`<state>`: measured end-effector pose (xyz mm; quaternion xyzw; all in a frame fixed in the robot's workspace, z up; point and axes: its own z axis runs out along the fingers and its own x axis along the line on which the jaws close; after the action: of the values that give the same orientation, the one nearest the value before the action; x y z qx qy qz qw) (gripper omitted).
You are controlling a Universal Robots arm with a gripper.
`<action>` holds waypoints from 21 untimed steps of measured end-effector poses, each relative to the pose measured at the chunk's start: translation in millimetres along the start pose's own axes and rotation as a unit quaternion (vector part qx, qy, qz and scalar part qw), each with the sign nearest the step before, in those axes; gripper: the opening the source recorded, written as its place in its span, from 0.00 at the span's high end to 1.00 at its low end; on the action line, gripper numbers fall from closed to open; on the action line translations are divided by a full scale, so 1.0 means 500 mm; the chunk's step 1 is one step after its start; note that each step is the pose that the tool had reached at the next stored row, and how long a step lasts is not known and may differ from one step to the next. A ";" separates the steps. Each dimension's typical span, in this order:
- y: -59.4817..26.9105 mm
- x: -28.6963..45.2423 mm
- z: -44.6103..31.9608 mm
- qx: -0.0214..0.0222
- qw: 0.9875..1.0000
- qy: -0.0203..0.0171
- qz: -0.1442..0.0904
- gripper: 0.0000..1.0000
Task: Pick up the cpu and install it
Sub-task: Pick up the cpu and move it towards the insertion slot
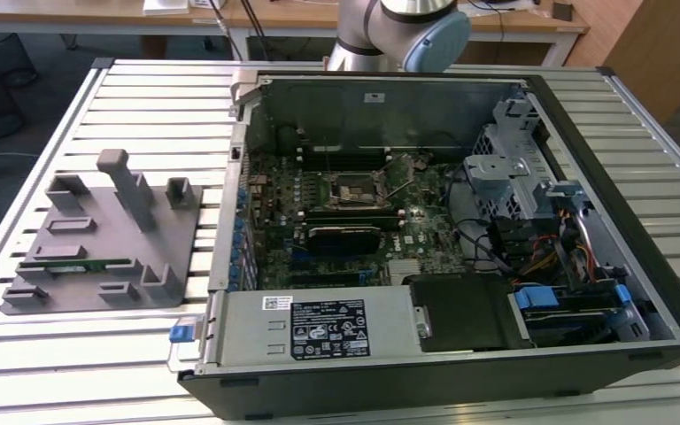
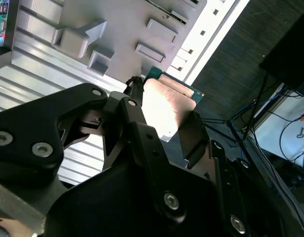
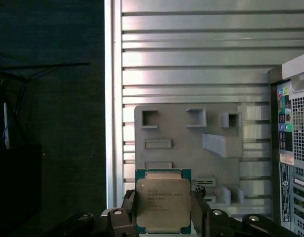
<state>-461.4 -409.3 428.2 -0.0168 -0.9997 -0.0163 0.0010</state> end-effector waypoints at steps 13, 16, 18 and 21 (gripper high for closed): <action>0.001 -0.024 0.000 0.000 1.000 0.000 0.000 0.47; 0.001 -0.033 0.000 0.000 1.000 0.000 0.000 0.47; 0.001 -0.038 0.000 0.000 1.000 0.000 0.000 0.47; 0.002 -0.047 0.000 0.000 1.000 0.000 0.000 0.47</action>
<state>-438.1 -409.3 428.3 -0.0168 -0.9997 -0.0162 0.0010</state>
